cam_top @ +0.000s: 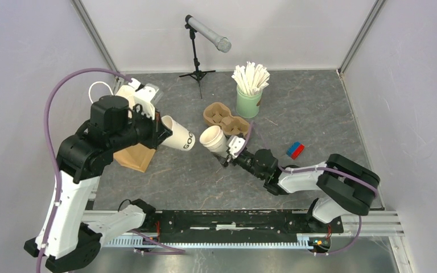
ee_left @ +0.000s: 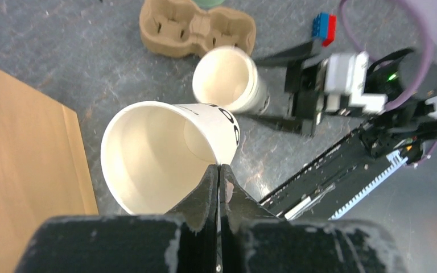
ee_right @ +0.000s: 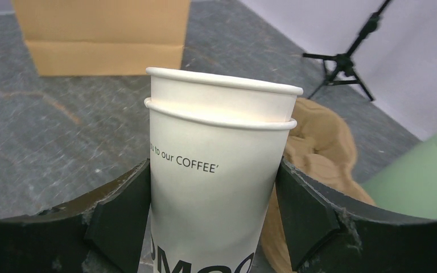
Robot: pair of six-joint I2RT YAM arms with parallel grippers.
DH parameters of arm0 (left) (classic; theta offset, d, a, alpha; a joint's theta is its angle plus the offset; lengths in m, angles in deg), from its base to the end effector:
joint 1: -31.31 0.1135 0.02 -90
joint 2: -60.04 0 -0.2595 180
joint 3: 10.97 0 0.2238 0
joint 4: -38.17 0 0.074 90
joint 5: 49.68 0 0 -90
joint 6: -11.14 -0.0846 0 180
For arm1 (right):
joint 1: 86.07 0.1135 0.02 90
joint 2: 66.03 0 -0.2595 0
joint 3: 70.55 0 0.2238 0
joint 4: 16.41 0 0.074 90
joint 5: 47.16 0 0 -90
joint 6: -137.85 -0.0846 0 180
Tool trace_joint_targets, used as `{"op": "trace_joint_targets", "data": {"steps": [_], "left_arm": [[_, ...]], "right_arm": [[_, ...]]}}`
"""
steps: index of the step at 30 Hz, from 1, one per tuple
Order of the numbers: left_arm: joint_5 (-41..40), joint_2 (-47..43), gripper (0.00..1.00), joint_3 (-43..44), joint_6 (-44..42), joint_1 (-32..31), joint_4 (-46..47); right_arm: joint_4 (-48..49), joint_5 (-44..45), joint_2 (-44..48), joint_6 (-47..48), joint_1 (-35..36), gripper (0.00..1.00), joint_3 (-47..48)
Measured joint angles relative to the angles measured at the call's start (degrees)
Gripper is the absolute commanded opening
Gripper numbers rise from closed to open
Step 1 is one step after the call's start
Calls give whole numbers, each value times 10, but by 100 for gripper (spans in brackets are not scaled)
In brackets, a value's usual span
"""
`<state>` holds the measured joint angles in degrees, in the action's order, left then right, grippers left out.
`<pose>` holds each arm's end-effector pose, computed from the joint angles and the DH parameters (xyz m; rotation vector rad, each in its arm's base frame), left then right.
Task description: Pack the takeout coffee
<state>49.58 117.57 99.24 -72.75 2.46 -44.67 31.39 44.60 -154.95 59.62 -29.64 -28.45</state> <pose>0.1270 -0.0855 0.4313 0.5180 2.0715 -0.5335 0.1829 0.2708 0.2125 -0.8674 1.3254 0.5896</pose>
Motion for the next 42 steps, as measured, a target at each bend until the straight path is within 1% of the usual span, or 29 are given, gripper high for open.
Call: {"op": "trace_joint_targets", "data": {"steps": [6,9,12,15,18,20,23,33,36,40,42], "left_arm": [[15,-21,2,-77,1,0,-9],[26,-21,2,-132,14,0,2],[33,-10,2,-195,40,-3,36],[25,14,2,-248,67,-24,79],[0,40,2,-278,90,-63,115],[-29,60,2,-287,106,-100,138],[-61,84,2,-294,125,-136,170],[-149,118,3,-339,180,-175,235],[-160,131,10,-345,193,-183,247],[-164,145,27,-349,207,-194,266],[-161,145,39,-351,213,-197,276]], "right_arm": [[4,96,86,-1,0,73,-23],[9,134,132,1,0,74,-38],[10,160,175,5,0,74,-55],[14,176,206,7,0,74,-71],[17,183,225,12,0,74,-87],[17,185,234,15,0,74,-98],[17,187,248,17,0,74,-111],[21,193,290,22,0,74,-148],[22,194,290,22,0,74,-158],[26,194,290,23,0,75,-169],[27,194,290,26,0,75,-172]]}}
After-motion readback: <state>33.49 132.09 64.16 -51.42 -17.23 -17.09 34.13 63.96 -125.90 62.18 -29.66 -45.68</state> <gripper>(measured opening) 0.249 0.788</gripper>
